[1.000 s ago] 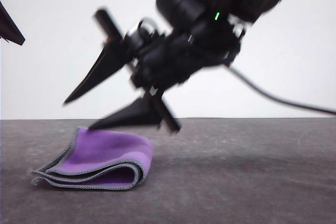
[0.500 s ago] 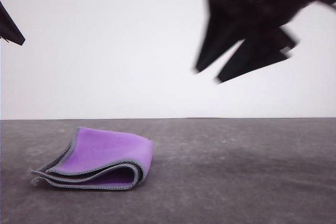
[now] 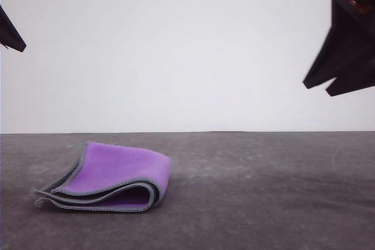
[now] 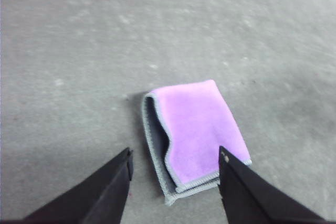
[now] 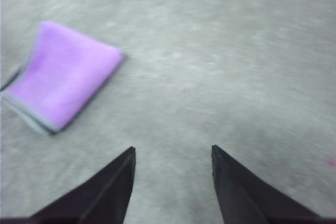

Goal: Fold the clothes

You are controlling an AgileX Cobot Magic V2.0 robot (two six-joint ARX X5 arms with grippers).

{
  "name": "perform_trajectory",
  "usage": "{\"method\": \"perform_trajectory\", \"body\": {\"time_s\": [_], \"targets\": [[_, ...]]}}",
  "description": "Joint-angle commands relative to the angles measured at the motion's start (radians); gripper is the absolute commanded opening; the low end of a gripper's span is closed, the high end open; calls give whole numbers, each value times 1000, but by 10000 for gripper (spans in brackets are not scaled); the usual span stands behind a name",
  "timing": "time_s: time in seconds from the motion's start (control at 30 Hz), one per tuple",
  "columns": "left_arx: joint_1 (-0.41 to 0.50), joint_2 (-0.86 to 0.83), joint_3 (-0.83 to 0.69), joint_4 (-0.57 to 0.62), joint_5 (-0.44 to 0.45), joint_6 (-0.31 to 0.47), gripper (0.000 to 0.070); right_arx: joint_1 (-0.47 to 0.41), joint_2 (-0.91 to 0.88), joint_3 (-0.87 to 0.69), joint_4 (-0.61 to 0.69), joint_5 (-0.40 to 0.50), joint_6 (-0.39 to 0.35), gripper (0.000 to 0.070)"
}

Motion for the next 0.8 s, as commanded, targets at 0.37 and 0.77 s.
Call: {"method": "perform_trajectory", "body": {"time_s": [0.37,0.77], "targets": [[-5,2,3,9,-5,1,0,1,7,2,24,3,4,14],[-4,1,3,10,-4,1,0,2,7,2,29,3,4,14]]}}
